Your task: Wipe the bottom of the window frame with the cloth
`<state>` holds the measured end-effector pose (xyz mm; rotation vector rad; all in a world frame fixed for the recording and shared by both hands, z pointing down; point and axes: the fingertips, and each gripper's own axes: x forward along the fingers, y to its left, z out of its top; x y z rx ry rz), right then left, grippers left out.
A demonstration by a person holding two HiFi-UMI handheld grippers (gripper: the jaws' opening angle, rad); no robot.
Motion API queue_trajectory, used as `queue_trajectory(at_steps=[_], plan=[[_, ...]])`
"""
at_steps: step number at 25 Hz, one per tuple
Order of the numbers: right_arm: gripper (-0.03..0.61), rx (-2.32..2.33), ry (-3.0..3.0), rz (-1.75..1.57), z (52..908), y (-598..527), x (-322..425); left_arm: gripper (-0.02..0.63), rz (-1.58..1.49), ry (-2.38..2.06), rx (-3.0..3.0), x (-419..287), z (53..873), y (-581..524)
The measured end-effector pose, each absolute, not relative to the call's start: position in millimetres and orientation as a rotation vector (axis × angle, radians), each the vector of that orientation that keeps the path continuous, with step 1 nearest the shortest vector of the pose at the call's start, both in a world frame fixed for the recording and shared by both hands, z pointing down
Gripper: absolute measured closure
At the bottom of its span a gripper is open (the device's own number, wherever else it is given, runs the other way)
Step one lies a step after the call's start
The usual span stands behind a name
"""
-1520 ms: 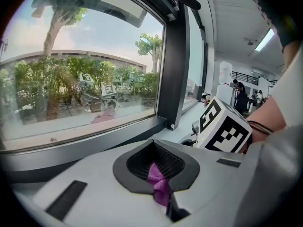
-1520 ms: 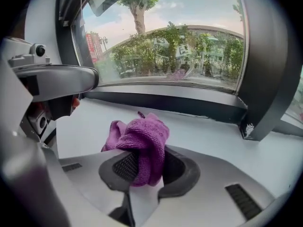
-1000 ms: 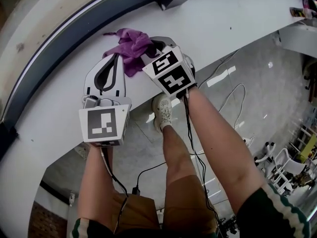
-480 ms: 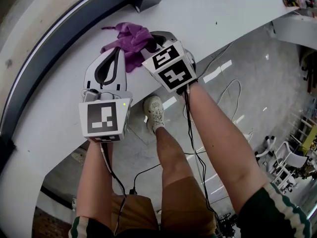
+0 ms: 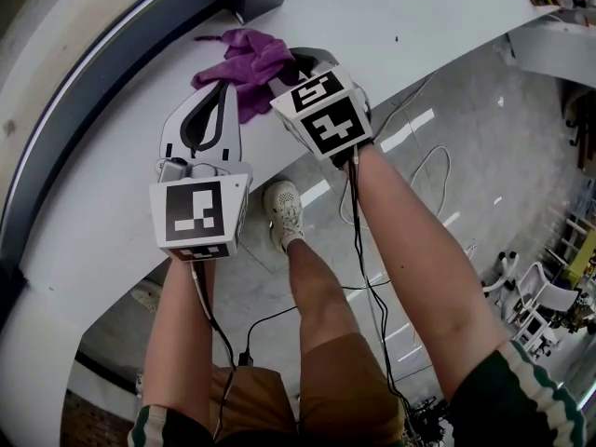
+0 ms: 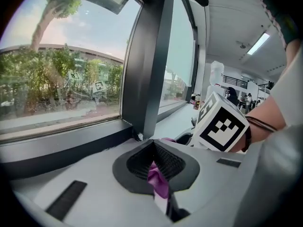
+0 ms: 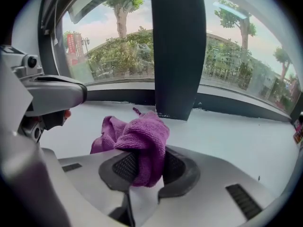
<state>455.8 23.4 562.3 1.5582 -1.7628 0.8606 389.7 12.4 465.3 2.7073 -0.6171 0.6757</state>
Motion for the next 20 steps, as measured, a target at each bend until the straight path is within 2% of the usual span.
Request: queue_trajectory(at_steps=[20], plan=[[0.468, 1.583, -1.740, 0.871, 570, 51, 457, 0.604, 0.670, -0.576, 2.718, 384, 481, 35]])
